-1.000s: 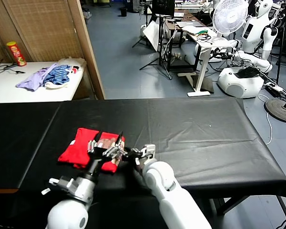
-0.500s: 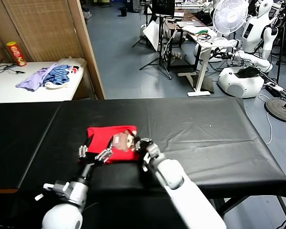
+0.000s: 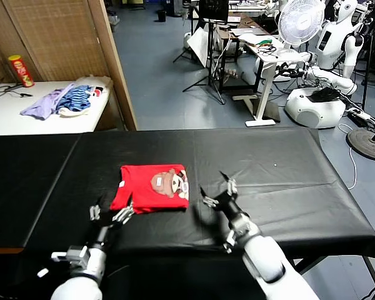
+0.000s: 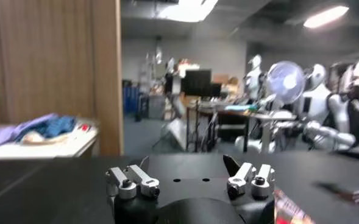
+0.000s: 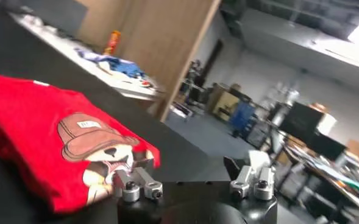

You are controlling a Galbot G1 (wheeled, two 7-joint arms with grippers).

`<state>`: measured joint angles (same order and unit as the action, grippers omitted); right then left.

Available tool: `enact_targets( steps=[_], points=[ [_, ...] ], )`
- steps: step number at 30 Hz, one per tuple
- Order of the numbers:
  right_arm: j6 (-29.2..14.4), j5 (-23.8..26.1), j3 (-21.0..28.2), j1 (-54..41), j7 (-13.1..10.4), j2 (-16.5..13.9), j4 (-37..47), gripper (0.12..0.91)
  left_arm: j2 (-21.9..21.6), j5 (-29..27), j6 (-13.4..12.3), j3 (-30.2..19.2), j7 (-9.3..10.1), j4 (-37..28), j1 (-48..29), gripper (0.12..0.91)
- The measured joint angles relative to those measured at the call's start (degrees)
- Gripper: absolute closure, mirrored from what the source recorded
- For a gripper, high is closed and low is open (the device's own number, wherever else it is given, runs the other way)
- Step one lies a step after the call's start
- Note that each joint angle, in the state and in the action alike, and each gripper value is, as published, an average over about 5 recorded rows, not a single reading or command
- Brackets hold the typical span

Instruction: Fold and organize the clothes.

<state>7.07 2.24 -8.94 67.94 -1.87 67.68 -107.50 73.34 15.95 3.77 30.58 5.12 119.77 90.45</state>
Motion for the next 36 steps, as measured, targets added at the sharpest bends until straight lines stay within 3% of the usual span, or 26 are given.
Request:
enact_targets(
  steps=[5, 11, 18, 23, 28, 36],
  points=[
    [0.6, -5.5, -4.4, 10.5, -4.8, 0.9, -7.5, 0.227, -1.3, 1.9, 2.8, 1.9, 0.52, 3.1, 4.9, 0.232],
    [1.8, -5.9, -7.3, 23.0, -9.1, 2.0, -15.0, 0.227, -2.1, 3.3, 3.0, 5.0, 0.55, 6.9, 13.2, 0.232],
    [6.7, -7.0, -10.3, 34.4, -12.5, 2.0, -23.8, 0.227, -2.0, 4.0, 1.8, 7.3, 1.82, 9.9, 21.9, 0.232],
    [12.2, -10.0, -11.1, 39.7, -15.6, 2.5, -28.5, 0.227, -2.0, 5.9, 4.4, 7.7, 2.83, 12.0, 25.7, 0.232],
    [13.9, -10.6, -11.4, 41.8, -16.4, 2.6, -30.4, 0.227, -2.0, 6.8, 7.9, 7.9, 2.74, 14.0, 26.5, 0.232],
    [14.3, -10.7, -11.6, 42.8, -16.5, 2.6, -31.2, 0.227, -1.9, 6.9, 9.2, 8.2, 1.84, 15.3, 26.7, 0.232]
  ],
)
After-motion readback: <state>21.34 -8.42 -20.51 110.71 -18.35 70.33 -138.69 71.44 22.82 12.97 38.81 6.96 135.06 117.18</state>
